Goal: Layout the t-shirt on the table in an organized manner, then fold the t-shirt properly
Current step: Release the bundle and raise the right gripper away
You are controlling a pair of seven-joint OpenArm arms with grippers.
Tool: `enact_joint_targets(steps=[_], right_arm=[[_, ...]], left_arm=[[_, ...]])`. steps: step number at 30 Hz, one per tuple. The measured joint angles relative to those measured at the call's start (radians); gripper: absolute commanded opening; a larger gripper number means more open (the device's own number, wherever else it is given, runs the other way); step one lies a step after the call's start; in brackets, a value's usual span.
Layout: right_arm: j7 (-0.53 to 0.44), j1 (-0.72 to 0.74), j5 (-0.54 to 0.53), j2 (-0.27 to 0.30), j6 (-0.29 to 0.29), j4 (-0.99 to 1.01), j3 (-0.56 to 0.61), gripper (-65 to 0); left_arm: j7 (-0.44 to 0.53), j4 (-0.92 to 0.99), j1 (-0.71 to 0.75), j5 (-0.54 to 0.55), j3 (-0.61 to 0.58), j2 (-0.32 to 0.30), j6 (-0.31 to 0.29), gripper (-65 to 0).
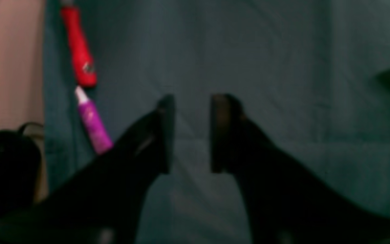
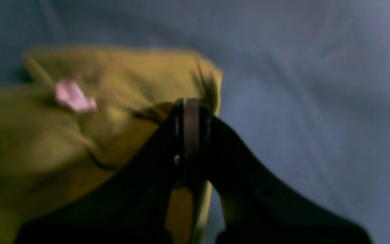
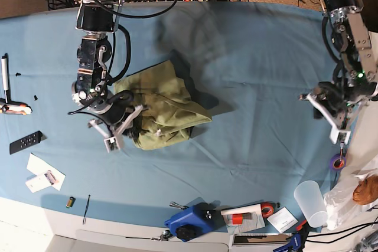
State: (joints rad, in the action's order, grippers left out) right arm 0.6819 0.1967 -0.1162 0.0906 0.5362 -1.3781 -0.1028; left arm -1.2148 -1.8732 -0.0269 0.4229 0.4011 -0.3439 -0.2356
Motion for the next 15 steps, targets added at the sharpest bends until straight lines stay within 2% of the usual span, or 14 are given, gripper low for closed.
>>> enact_joint_targets(steps=[2,5,9,10,12,15], right_arm=[[0.031,0.003,-0.013,0.000,-0.003,-0.013,0.000,-65.0],[0.129,0.005,-0.050,0.000,-0.002,-0.100,0.000,-65.0],[0.283,0.005,-0.119,0.000,0.002,-0.281,0.000,-65.0],[0.312,0.002,-0.119,0.000,0.002,-0.329,0.000,-65.0],[0.336,-0.015,-0.119,0.001,-0.018,-0.409,-0.002,-65.0],[0.340,-0.095,-0.123,0.001,-0.024,-0.512,-0.002,-65.0]], left_arm=[[-0.006,-0.011,0.018,0.035,0.031,0.003,-0.014,-65.0],[-0.008,-0.028,0.043,0.055,0.081,0.003,-0.057,-65.0],[-0.009,-0.040,0.082,0.097,0.157,0.003,-0.055,-65.0],[-0.008,-0.045,0.093,0.111,0.179,0.004,-0.073,-65.0],[-0.003,-0.049,0.109,0.148,0.220,0.004,-0.107,-65.0],[0.100,-0.055,0.142,0.195,0.287,0.006,-0.170,-65.0]])
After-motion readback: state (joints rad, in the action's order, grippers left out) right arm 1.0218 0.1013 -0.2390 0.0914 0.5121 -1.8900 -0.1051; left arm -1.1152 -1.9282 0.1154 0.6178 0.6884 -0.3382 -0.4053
